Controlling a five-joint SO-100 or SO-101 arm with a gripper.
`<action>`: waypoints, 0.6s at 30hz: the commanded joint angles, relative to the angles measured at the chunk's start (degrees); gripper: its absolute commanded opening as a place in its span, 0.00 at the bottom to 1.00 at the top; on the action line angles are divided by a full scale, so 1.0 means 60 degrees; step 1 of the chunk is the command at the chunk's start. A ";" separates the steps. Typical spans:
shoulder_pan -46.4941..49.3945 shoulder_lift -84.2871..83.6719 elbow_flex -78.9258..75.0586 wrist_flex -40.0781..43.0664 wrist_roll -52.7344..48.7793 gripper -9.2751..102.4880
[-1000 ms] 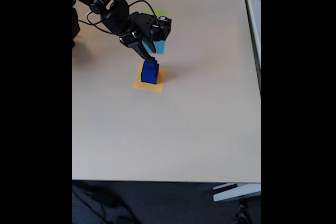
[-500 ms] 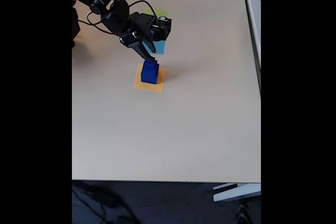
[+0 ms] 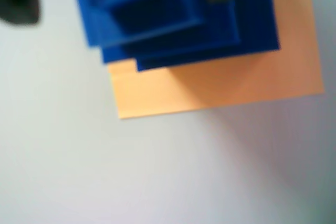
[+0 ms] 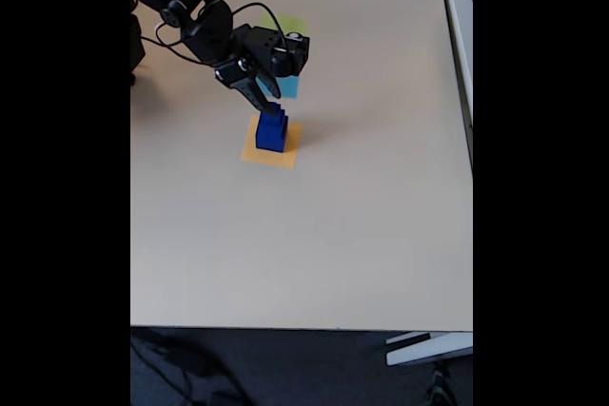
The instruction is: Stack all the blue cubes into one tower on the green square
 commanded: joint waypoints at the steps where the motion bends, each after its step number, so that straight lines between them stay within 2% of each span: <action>1: 0.0073 0.0161 -0.0161 0.0073 -0.0059 0.22; 18: 0.0044 0.0132 -0.0044 0.0190 0.0000 0.17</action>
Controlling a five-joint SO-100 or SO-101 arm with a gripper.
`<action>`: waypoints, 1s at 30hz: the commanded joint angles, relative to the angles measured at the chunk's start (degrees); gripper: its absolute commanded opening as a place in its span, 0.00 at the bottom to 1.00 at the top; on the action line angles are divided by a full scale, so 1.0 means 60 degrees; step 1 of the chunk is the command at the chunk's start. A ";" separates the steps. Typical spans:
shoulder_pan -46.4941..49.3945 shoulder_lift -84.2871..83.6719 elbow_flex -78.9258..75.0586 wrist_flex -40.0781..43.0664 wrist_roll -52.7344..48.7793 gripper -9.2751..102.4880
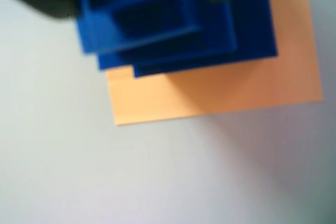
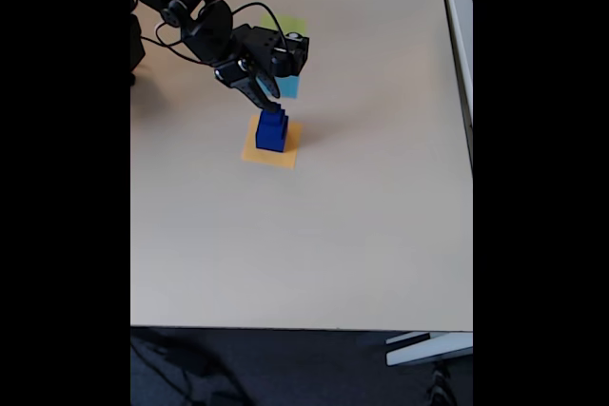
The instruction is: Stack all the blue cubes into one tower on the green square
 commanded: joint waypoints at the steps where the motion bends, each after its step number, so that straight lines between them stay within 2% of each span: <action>1: 0.0044 0.0132 -0.0059 0.0088 0.0000 0.17; 19: 0.0015 0.0278 -0.0161 0.0293 -0.0161 0.10; 26: -0.0073 0.0278 -0.1304 0.1362 -0.0322 0.10; 30: -0.0073 0.0278 -0.1362 0.1436 -0.0366 0.09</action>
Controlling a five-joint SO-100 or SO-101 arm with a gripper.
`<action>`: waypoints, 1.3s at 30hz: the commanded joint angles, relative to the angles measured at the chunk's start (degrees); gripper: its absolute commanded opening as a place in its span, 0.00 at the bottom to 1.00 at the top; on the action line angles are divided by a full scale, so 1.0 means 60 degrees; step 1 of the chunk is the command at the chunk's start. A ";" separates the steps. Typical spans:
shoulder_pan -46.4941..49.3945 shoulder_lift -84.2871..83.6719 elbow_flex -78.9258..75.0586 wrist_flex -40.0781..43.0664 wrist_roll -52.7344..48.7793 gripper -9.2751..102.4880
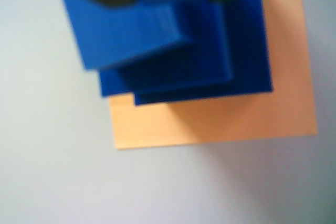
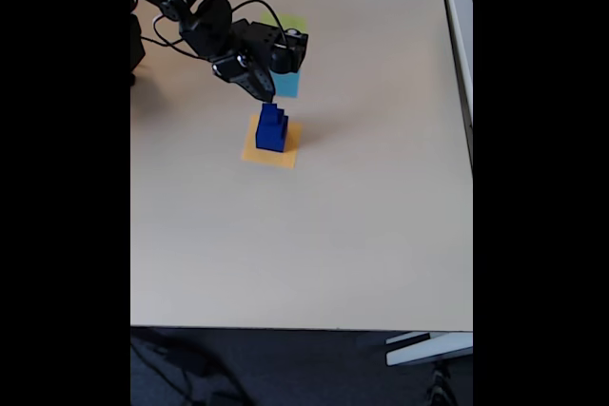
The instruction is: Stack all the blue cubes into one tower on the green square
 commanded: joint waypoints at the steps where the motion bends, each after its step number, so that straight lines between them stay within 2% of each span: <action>1: -0.0044 0.0264 -0.0586 0.0044 -0.0088 0.09; 6: -0.0117 0.0176 -0.0820 0.0059 -0.0234 0.08; 11: -0.0381 0.0044 -0.1875 0.0864 -0.0264 0.08; 17: -0.1216 -0.0352 -0.3135 0.2271 0.0967 0.08; 22: -0.2183 -0.0864 -0.3179 0.2754 0.2271 0.08; 28: -0.3193 -0.2021 -0.3164 0.2153 0.3149 0.08; 39: -0.4438 -0.3955 -0.2651 0.0103 0.4541 0.08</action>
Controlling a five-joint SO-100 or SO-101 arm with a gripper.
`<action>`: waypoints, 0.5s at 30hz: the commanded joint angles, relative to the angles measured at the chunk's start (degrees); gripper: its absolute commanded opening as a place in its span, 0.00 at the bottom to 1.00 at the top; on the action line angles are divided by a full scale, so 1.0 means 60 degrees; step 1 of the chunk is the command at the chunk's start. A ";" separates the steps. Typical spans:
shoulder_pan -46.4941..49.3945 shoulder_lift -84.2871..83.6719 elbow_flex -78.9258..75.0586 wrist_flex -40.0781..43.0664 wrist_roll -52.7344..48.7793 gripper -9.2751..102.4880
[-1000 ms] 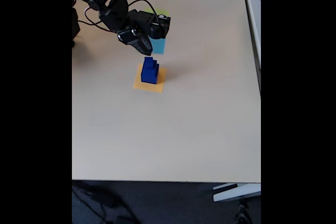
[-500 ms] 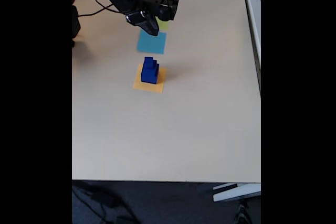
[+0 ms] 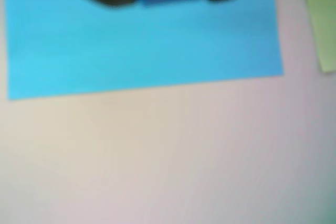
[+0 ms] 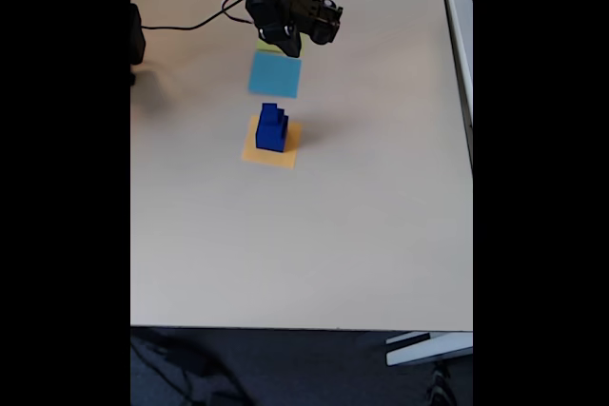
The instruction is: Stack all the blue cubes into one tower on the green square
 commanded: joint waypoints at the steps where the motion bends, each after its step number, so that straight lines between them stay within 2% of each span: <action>1: -0.0308 0.0161 0.0293 -0.0908 0.0352 0.08; 4: -0.0439 0.0469 0.1187 -0.1494 0.0659 0.08; 15: -0.0117 0.1348 0.2578 -0.2007 0.0337 0.08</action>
